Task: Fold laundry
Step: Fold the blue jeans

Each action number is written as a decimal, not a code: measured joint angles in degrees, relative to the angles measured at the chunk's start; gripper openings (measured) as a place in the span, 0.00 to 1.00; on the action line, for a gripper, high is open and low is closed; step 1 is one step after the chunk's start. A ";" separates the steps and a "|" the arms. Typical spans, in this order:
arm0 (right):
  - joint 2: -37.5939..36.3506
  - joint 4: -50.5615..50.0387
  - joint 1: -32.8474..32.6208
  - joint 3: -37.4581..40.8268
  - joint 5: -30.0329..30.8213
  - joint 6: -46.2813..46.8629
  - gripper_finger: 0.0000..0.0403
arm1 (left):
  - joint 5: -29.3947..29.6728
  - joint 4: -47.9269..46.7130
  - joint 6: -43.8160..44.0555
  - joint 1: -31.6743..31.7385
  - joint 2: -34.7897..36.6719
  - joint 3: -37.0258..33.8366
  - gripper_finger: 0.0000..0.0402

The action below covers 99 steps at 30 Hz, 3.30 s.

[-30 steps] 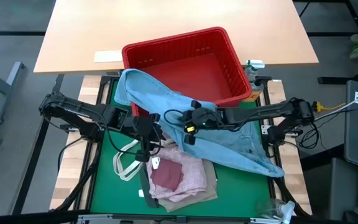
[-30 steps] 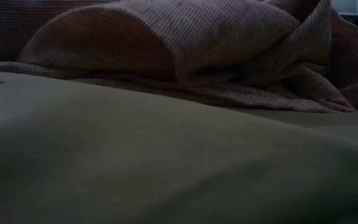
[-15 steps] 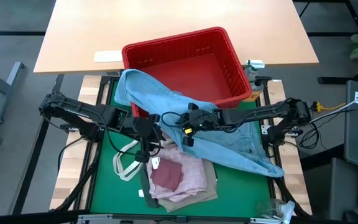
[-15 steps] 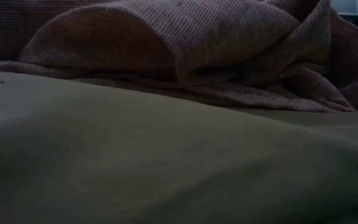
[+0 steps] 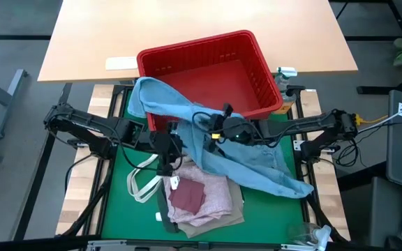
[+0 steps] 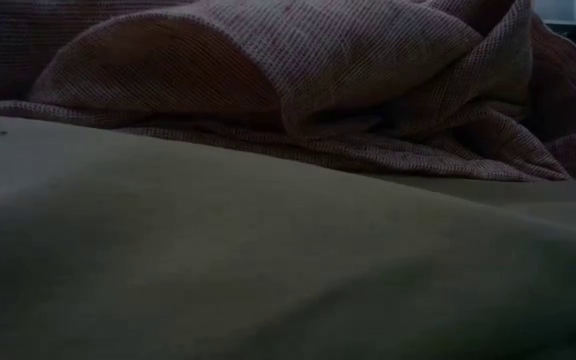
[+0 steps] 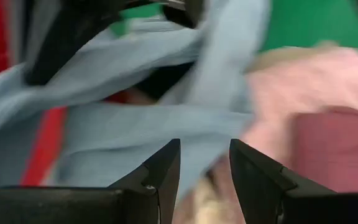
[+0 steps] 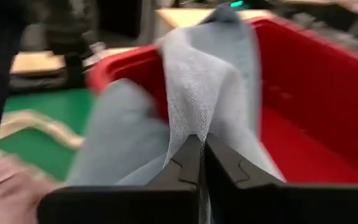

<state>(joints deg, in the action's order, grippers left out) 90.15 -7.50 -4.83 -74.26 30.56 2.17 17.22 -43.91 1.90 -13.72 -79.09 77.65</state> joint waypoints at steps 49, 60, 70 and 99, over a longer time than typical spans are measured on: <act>0.00 -0.03 0.10 -0.09 15.84 -1.08 0.03 | -6.46 -13.23 18.64 15.36 -0.81 6.17 0.01; 0.00 0.04 0.12 -0.09 17.93 -1.07 0.03 | -13.67 -21.80 26.26 0.35 -0.16 10.38 0.01; 0.00 -0.05 0.10 -0.09 17.88 -1.11 0.03 | -13.43 -23.39 33.69 -13.48 -0.52 8.57 0.03; -0.02 -0.05 0.12 -0.09 17.86 -4.38 0.03 | 27.71 -17.68 24.78 -20.85 0.09 30.75 0.00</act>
<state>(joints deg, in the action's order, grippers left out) 90.13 -7.55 -4.71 -74.35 48.43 -2.20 44.93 -61.58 26.67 -34.57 -79.00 108.40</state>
